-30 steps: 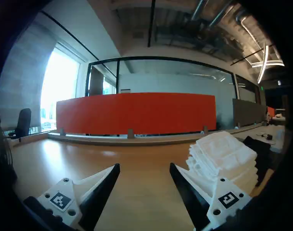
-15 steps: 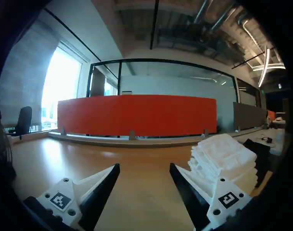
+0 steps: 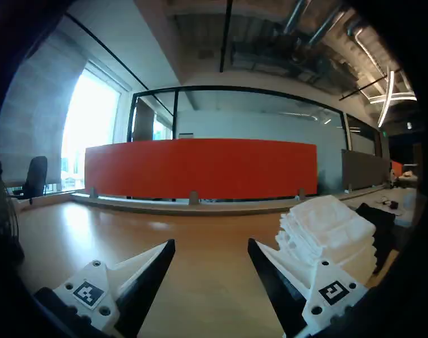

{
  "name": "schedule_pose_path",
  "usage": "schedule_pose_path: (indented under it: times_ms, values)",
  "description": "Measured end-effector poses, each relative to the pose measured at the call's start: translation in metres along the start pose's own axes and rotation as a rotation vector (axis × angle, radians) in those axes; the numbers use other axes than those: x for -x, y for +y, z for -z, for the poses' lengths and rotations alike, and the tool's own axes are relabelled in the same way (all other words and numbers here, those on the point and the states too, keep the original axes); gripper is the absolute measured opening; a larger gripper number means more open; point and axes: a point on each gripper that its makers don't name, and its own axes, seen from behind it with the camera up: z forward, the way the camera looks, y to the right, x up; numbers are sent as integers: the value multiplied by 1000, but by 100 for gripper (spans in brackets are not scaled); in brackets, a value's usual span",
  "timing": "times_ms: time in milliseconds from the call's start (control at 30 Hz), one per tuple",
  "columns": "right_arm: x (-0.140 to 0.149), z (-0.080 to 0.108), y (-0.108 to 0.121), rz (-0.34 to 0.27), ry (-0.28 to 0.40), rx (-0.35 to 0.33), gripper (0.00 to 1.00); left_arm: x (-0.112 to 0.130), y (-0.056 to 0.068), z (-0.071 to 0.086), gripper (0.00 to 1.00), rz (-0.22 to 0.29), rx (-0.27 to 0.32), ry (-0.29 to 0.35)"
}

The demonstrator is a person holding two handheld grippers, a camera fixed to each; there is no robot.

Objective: Fold towel

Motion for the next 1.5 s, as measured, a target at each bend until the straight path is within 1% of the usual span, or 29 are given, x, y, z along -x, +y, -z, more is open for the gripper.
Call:
schedule_pose_path:
  times_ms: [1500]
  values:
    - [-1,0,0,0,0,0,100,-10,-3,4,95,1,0,-3]
